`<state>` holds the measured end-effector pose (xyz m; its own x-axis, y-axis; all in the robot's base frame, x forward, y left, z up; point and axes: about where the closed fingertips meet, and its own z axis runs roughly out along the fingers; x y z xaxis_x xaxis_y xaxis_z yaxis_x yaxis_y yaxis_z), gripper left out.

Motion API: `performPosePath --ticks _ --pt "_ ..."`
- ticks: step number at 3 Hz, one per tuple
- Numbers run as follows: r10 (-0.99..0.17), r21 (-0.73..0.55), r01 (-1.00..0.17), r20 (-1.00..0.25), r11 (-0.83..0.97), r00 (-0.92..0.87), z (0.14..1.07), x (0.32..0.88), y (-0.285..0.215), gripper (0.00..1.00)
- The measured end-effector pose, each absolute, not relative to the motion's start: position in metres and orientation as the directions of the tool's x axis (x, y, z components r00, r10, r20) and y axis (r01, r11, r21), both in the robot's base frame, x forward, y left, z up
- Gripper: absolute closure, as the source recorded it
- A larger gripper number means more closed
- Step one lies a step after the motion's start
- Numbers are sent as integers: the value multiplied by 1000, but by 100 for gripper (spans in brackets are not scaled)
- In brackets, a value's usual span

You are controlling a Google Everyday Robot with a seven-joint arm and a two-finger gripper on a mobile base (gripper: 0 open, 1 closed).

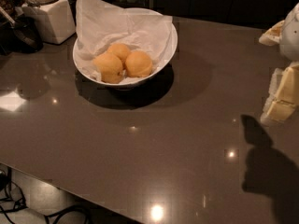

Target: Pick orange from white bowl

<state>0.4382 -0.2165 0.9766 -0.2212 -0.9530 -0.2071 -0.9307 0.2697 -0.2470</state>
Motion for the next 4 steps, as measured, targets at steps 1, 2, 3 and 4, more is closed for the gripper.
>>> performPosePath --ticks 1,2,3,4 --pt "-954 -257 -928 -202 268 -219 979 439 -215 0" --pt "-951 -235 -929 -185 287 -247 985 447 -207 0" --pt "-954 -223 -929 -125 295 -273 1001 477 -180 0" --pt "-954 -252 -922 -146 293 -263 1006 484 -176 0"
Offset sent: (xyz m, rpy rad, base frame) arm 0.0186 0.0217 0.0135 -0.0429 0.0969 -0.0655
